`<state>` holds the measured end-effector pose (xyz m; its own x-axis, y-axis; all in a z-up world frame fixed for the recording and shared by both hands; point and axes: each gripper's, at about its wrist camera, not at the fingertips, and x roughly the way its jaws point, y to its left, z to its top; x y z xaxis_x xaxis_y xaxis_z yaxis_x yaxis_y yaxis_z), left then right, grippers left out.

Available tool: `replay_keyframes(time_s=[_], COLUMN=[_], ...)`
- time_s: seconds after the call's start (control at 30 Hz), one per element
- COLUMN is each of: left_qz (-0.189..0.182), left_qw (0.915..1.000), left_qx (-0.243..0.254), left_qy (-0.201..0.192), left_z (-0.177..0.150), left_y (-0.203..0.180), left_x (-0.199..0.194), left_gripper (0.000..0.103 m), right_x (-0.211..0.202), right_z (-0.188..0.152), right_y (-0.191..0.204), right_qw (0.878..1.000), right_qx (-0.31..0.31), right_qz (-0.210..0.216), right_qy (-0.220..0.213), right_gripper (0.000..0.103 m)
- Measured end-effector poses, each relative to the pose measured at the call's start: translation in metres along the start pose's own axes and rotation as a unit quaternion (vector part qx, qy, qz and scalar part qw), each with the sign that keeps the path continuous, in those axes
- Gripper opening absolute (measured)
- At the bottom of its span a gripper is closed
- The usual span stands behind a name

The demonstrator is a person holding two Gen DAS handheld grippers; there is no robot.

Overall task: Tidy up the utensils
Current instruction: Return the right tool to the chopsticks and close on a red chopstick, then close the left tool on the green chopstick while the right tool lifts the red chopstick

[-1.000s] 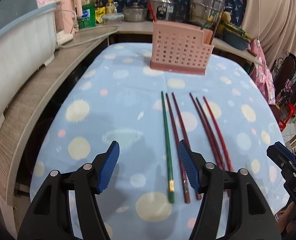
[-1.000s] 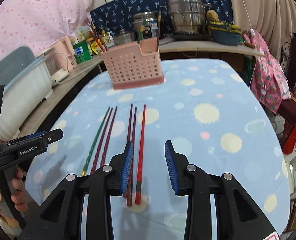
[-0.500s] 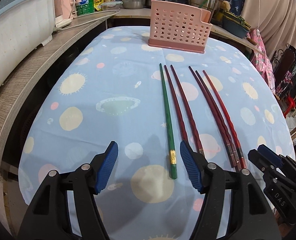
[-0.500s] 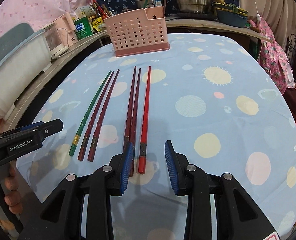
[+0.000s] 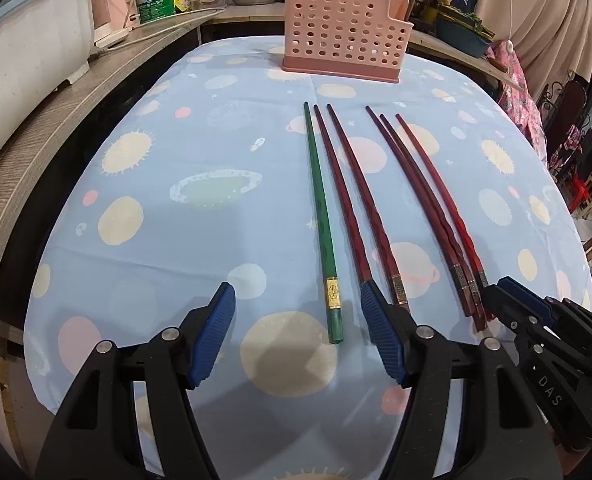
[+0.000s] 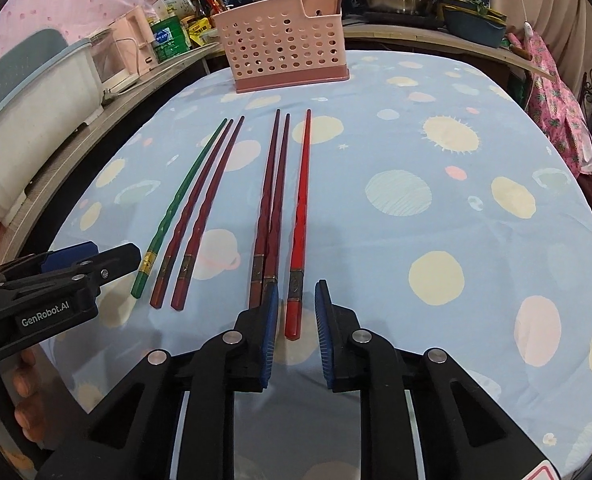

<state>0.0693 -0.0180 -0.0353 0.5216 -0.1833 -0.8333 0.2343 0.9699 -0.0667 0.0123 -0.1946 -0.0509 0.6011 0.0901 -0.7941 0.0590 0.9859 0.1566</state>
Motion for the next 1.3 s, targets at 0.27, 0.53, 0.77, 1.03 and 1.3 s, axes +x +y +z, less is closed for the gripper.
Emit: replay_keyframes(time_s=[0.27,0.53,0.77,1.03,1.3], left_qz=[0.003,0.003,0.009,0.012,-0.016], left_qw=[1.0000,0.9999,0.9998,0.9997,0.9996], left_qx=[0.004,0.004,0.009,0.019,0.017], left_qy=[0.007,0.016,0.016,0.010,0.019], left_z=[-0.002,-0.004,-0.005,-0.005,-0.001], left_y=[-0.001,0.000,-0.001,-0.002,-0.001], left_x=[0.007,0.014,0.018,0.018,0.017], left_gripper=[0.062,0.062,0.062,0.046,0.007], right_x=[0.001,0.005,0.006,0.008,0.009], right_z=[0.000,0.000,0.001,0.000,0.001], right_y=[0.001,-0.001,0.000,0.002,0.001], right_qw=[1.000,1.000,1.000,1.000,1.000], right_qx=[-0.003,-0.002,-0.005,-0.012,-0.015], right_qz=[-0.002,-0.007,-0.008,-0.011,-0.011], right_qy=[-0.001,0.006,0.005,0.001,0.003], right_gripper=[0.016,0.013,0.013,0.013,0.008])
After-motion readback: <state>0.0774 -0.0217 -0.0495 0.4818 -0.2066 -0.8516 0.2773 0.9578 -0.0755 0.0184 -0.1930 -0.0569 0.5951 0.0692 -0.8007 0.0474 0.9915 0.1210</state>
